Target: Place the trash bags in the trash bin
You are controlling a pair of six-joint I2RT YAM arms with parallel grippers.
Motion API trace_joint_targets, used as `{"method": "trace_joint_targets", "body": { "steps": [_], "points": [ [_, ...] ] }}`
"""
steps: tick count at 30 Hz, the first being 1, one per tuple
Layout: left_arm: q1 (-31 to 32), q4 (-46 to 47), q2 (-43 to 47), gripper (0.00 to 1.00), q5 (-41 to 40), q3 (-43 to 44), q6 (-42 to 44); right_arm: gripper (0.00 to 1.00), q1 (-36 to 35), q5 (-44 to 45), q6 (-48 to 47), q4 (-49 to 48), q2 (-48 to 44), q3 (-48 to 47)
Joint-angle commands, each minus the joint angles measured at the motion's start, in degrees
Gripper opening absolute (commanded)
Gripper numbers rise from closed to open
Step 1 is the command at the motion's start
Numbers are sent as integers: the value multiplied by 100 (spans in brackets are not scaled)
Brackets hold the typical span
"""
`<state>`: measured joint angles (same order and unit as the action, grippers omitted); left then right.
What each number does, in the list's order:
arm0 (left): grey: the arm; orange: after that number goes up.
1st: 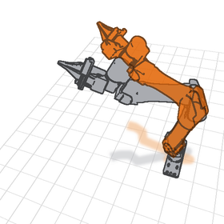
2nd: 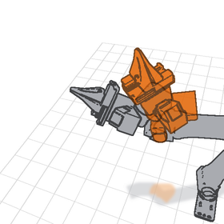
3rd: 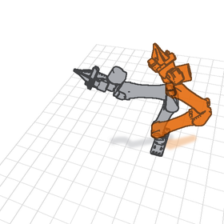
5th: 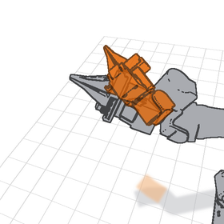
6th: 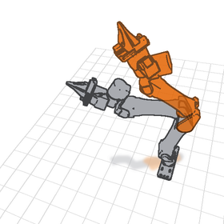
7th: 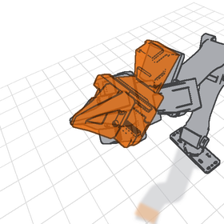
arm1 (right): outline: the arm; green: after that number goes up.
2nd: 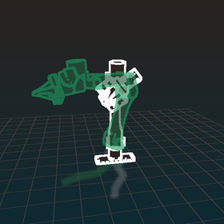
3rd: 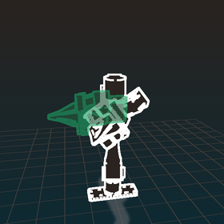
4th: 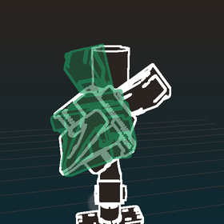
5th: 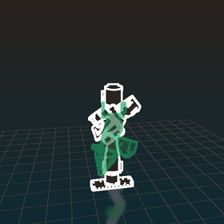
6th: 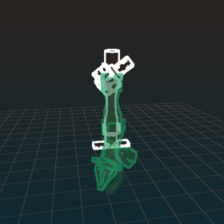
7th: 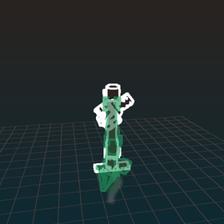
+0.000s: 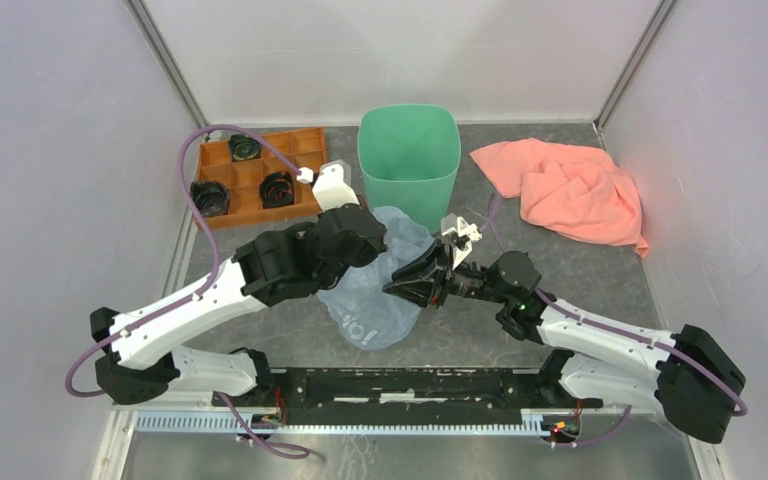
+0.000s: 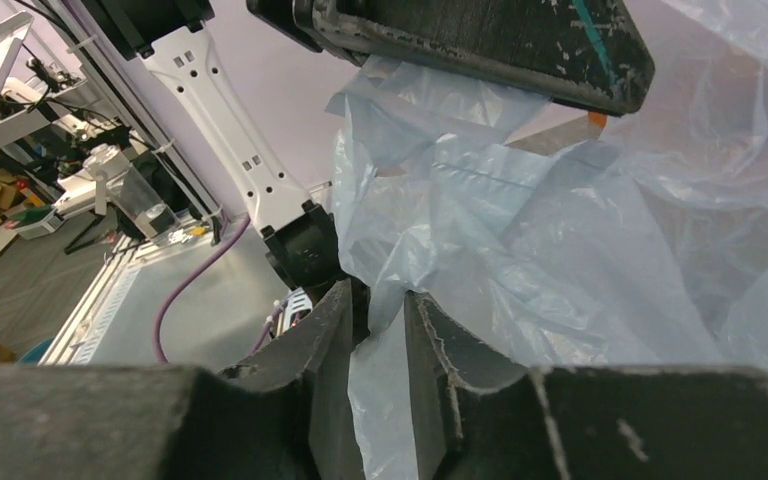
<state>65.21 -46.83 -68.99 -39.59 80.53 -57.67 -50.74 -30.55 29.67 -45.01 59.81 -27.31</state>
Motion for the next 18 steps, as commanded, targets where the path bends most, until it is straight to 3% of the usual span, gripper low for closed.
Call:
{"method": "trace_joint_targets", "body": {
  "steps": [1,5,10,18],
  "points": [
    [-39,330,-100,2,52,-21,-232,36,-116,225,-91,-683,129,-148],
    [-36,330,-106,2,74,-37,-274,55,-254,596,-309,-617,33,-100],
    [-37,396,-108,2,96,-86,-332,70,-487,1168,-510,-441,31,-192],
    [-37,490,-143,2,163,-74,-319,71,-932,2697,-796,74,288,-504]
  ]
}}
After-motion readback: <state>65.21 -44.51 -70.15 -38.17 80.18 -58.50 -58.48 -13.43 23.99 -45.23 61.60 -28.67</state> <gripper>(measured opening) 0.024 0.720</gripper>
